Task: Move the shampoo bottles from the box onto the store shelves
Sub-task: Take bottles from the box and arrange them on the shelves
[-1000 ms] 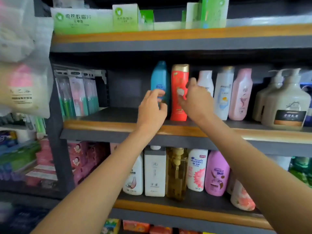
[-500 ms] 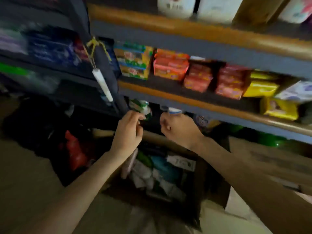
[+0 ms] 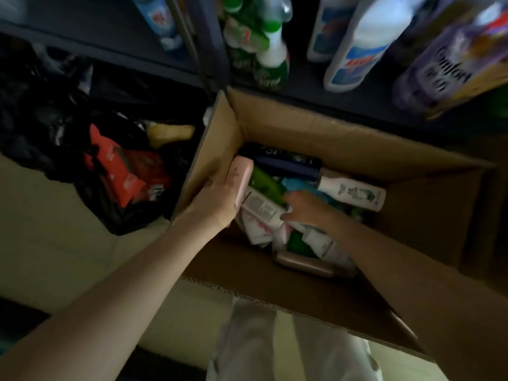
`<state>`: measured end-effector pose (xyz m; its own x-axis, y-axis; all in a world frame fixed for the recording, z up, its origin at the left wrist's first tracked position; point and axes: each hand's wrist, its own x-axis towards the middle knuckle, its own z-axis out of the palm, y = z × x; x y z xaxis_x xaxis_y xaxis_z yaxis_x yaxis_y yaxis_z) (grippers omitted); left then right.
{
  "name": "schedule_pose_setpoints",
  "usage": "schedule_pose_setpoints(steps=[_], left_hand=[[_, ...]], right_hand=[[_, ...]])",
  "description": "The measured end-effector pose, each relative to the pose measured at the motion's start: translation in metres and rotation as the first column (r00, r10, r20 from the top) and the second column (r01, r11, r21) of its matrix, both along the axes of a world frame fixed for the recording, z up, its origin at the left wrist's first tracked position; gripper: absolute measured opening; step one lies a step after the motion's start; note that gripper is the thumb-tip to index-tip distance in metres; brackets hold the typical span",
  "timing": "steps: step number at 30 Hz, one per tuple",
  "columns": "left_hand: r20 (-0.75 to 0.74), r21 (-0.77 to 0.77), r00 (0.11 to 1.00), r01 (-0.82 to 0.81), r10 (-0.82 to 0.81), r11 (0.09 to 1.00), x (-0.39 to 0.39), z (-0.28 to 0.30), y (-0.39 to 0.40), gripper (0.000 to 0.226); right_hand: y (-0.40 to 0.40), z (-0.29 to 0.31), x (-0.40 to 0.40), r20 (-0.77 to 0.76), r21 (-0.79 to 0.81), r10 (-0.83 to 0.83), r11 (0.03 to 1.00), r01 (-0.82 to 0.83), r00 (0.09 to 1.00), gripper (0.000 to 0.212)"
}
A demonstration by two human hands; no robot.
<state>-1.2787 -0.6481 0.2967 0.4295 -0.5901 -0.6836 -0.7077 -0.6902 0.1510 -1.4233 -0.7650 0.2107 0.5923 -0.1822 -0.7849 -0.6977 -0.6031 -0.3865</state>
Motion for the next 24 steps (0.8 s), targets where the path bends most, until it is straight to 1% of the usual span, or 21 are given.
schedule_pose_setpoints(steps=[2,3,5,7,8,9,10,11,12,13,14,15,16,17,18,19,20,21,22,23,24], left_hand=[[0.021,0.03,1.0,0.0,-0.001,1.0,0.0,-0.023,-0.001,0.064],[0.033,0.029,0.999,0.0,-0.001,1.0,0.0,-0.034,0.0,0.067],[0.024,0.012,0.999,-0.021,0.021,1.0,-0.002,-0.048,0.003,0.069],[0.003,-0.019,0.999,-0.049,0.049,0.999,-0.004,-0.053,0.007,0.068],[-0.014,-0.014,0.998,-0.069,0.069,0.997,-0.004,-0.053,0.01,0.066],[-0.043,-0.025,0.994,-0.106,0.105,0.994,-0.003,-0.054,0.012,0.062],[-0.075,-0.037,0.989,-0.134,0.131,0.99,-0.002,-0.054,0.013,0.061],[-0.111,-0.054,0.982,-0.16,0.153,0.986,0.0,-0.054,0.016,0.065],[-0.161,-0.072,0.973,-0.179,0.165,0.981,0.001,-0.054,0.018,0.076],[-0.201,-0.084,0.962,-0.203,0.183,0.976,0.0,-0.051,0.019,0.088],[-0.228,-0.061,0.949,-0.239,0.22,0.969,-0.002,-0.046,0.019,0.091],[-0.284,-0.057,0.911,-0.326,0.298,0.944,-0.005,-0.04,0.016,0.083],[-0.411,-0.03,0.797,-0.498,0.443,0.867,-0.009,-0.029,0.013,0.07],[-0.592,0.067,0.564,-0.678,0.576,0.732,-0.013,-0.016,0.008,0.054],[-0.75,0.207,0.247,-0.793,0.613,0.572,-0.015,-0.003,0.002,0.042],[-0.831,0.34,-0.054,-0.837,0.553,0.429,-0.016,0.011,-0.003,0.033],[-0.863,0.415,-0.243,-0.842,0.444,0.346,-0.018,0.021,-0.007,0.03],[-0.877,0.444,-0.338,-0.841,0.343,0.308,-0.02,0.025,-0.01,0.031],[-0.887,0.44,-0.359,-0.846,0.29,0.301,-0.021,0.026,-0.013,0.037],[-0.895,0.427,-0.349,-0.85,0.278,0.308,-0.025,0.028,-0.016,0.045],[-0.906,0.396,-0.308,-0.861,0.29,0.321,-0.029,0.027,-0.018,0.052]], right_hand=[[0.031,-0.026,0.019,-0.029,-0.057,0.108,0.992,-0.11,0.994,0.057],[0.049,-0.036,0.028,-0.09,-0.115,0.141,0.982,-0.151,0.986,0.071],[0.079,-0.043,0.041,-0.202,-0.202,0.084,0.971,-0.126,0.976,0.088],[0.083,-0.039,0.047,-0.222,-0.215,0.005,0.975,-0.054,0.975,0.092],[0.076,-0.036,0.049,-0.211,-0.182,-0.01,0.983,-0.029,0.977,0.088],[0.063,-0.028,0.049,-0.204,-0.107,-0.03,0.994,0.008,0.978,0.08],[0.048,-0.015,0.049,-0.221,0.02,-0.067,0.997,0.073,0.973,0.069],[0.031,-0.001,0.049,-0.275,0.195,-0.115,0.966,0.172,0.955,0.057],[0.014,0.017,0.047,-0.35,0.36,-0.167,0.885,0.297,0.922,0.042],[-0.002,0.035,0.044,-0.423,0.465,-0.211,0.785,0.411,0.881,0.027],[-0.016,0.056,0.04,-0.459,0.52,-0.24,0.708,0.478,0.855,0.017],[-0.029,0.072,0.034,-0.471,0.561,-0.271,0.643,0.522,0.839,0.013],[-0.039,0.086,0.026,-0.476,0.599,-0.319,0.564,0.568,0.819,0.014],[-0.047,0.095,0.018,-0.483,0.651,-0.368,0.455,0.607,0.794,0.022],[-0.051,0.103,0.011,-0.493,0.713,-0.402,0.321,0.623,0.771,0.036],[-0.053,0.107,0.005,-0.492,0.775,-0.409,0.197,0.601,0.769,0.052],[-0.053,0.108,-0.001,-0.475,0.824,-0.407,0.104,0.557,0.78,0.063],[-0.05,0.107,-0.006,-0.46,0.858,-0.407,0.025,0.513,0.789,0.069],[-0.045,0.106,-0.009,-0.449,0.878,-0.415,-0.038,0.478,0.792,0.07],[-0.04,0.107,-0.012,-0.449,0.884,-0.425,-0.086,0.459,0.786,0.068],[-0.035,0.105,-0.015,-0.464,0.878,-0.442,-0.111,0.466,0.768,0.065]])
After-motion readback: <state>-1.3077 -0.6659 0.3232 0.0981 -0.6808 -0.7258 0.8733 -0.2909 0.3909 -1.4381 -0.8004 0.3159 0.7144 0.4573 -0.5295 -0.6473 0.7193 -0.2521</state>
